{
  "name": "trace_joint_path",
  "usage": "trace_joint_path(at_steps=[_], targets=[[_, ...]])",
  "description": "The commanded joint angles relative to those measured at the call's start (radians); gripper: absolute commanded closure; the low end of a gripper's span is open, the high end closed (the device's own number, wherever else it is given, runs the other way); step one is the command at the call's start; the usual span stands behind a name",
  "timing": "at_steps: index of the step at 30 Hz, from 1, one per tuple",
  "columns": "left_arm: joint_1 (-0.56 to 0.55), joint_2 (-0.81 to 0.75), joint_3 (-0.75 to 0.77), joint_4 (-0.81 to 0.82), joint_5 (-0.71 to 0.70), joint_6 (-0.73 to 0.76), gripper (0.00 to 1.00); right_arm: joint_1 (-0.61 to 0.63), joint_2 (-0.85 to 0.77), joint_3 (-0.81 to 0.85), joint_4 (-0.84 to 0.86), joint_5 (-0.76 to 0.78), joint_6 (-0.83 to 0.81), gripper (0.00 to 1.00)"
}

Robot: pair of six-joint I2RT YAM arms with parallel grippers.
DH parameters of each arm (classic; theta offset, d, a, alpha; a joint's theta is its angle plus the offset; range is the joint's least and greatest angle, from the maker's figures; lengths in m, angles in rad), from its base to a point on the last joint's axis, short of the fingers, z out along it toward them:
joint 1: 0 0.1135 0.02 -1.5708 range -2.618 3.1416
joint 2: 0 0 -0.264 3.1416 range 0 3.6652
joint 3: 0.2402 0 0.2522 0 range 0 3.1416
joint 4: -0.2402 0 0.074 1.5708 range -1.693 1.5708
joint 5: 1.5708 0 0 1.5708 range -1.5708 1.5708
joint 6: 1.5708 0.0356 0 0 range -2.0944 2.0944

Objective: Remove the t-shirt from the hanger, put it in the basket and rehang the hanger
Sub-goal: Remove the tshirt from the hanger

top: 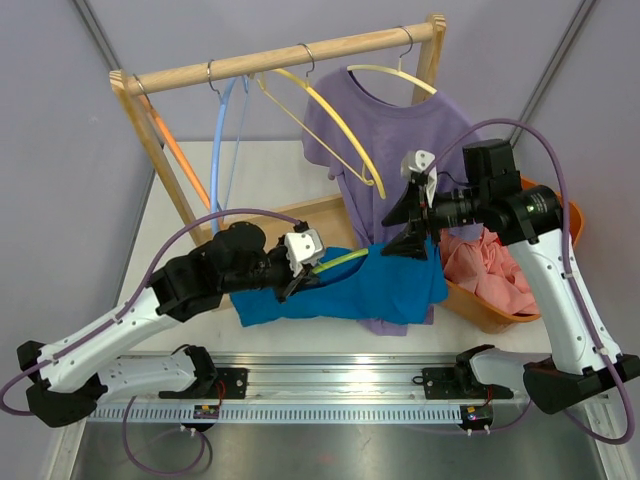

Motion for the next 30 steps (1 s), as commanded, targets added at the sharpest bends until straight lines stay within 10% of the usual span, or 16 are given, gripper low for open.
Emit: trace_joint_path(at_steps=[1,14,30], targets=[[0.028,0.004,0.077,-0.062,-0.061,-0.137,1.00,0.001,0.025,0.141,0.097,0.116,0.208,0.26],[0.116,0.142,0.194,-0.104,-0.016,-0.661,1.00,0.199,0.100,0.103,0.016,0.441,0.408,0.35],[0.116,0.151,0.203,-0.048,0.046,-0.761,1.00,0.378,0.096,-0.026,0.295,0.992,0.747,0.36]])
